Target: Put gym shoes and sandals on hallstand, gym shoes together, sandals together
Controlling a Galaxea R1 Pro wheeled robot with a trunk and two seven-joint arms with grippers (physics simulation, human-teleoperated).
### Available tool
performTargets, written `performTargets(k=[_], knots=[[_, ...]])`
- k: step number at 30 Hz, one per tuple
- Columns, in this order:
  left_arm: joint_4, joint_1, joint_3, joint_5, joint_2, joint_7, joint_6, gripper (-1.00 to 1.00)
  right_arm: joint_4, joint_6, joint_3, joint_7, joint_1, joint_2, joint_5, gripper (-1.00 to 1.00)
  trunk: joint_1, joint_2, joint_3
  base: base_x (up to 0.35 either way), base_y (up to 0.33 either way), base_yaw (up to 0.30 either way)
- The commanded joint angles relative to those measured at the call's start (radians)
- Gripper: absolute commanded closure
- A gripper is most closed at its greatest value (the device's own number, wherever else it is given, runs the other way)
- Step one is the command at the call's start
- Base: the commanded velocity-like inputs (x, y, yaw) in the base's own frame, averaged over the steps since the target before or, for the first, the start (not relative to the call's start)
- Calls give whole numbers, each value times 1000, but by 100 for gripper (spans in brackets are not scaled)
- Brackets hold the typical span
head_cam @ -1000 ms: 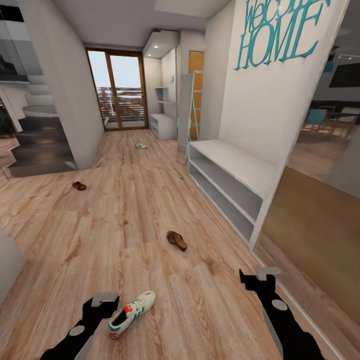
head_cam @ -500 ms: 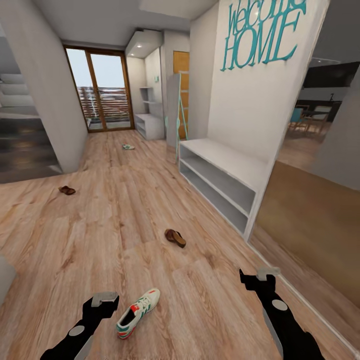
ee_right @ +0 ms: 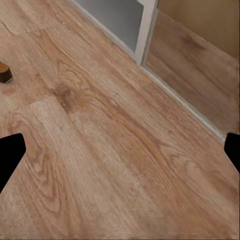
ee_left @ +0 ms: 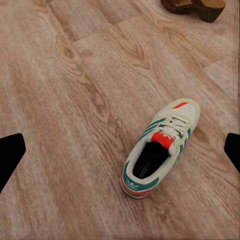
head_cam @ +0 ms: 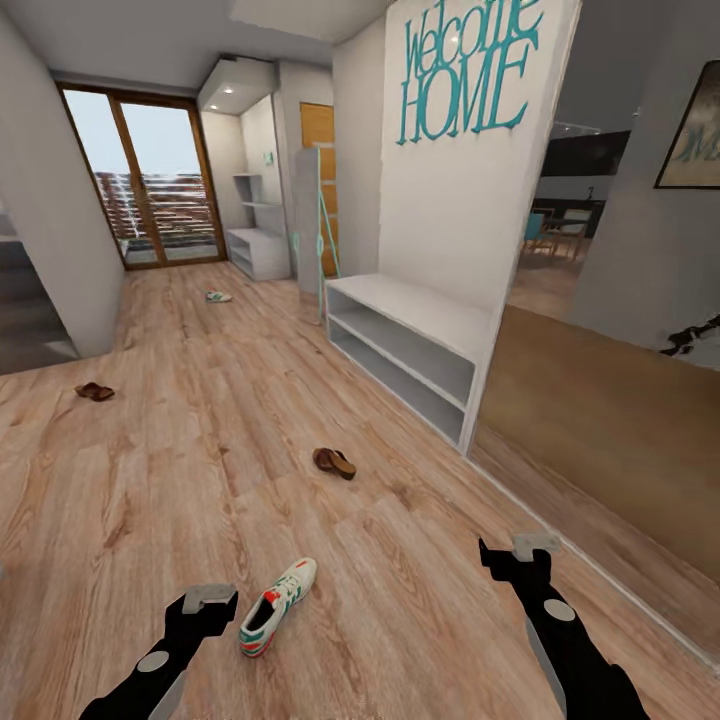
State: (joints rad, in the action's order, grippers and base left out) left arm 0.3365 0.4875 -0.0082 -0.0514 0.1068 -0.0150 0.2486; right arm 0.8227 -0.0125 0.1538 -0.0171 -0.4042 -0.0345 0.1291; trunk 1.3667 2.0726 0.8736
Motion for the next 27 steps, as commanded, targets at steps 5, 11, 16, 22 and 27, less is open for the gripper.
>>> performTargets(k=[5, 11, 16, 22, 27], knots=[[-1, 0, -1, -5, 1, -2, 3, -100, 0, -1, 3, -2, -1, 1, 10, -100, -1, 0, 1, -192, 258, -264], [-2, 0, -1, -5, 0, -2, 2, -100, 0, -1, 3, -2, -1, 1, 10, -100, -1, 0, 1, -97, 283, -265], [-2, 0, -1, -5, -1, -2, 0, -100, 1, -1, 3, -2, -1, 1, 10, -100, -1, 0, 1, 25, 302, -265], [-2, 0, -1, -5, -1, -2, 1, -100, 0, -1, 2, -2, -1, 1, 10, -100, -1, 0, 1, 114, 311, -264], [-2, 0, -1, -4, -1, -2, 1, -100, 0, -1, 1, -2, -1, 1, 10, -100, -1, 0, 1, 142, 265, -264]])
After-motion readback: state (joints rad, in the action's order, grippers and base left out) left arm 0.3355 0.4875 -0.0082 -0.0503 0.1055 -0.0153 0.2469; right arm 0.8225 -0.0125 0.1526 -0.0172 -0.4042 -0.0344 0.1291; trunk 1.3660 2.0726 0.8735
